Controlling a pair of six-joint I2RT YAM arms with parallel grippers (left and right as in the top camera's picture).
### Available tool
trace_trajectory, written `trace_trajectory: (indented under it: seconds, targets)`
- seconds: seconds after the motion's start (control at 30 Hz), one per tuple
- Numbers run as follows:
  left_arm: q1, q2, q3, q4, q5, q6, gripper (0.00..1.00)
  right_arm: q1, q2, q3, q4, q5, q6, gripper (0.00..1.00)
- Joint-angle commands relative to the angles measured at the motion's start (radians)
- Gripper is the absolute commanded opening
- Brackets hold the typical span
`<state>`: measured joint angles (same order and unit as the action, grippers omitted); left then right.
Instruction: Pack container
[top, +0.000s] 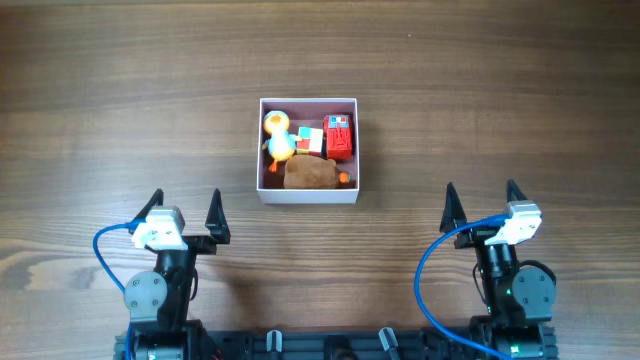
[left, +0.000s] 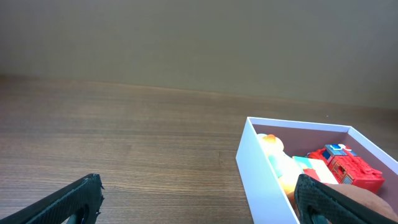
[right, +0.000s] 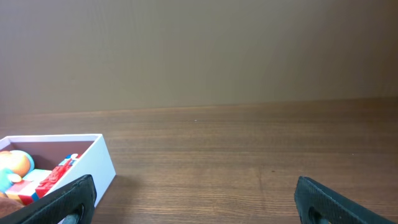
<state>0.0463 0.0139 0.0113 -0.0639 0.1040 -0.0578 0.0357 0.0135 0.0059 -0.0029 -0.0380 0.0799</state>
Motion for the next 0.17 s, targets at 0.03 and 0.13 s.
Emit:
trace_trajectory:
  seconds: [0.03, 0.13]
  targets:
    - [0.006, -0.007, -0.006, -0.001, 0.023, -0.010, 1.00, -0.005, -0.010, -0.001, 0.004, -0.016, -0.013, 1.00]
    - [0.006, -0.007, -0.006, -0.001, 0.023, -0.010, 1.00, -0.005, -0.010, -0.001, 0.005, -0.016, -0.013, 1.00]
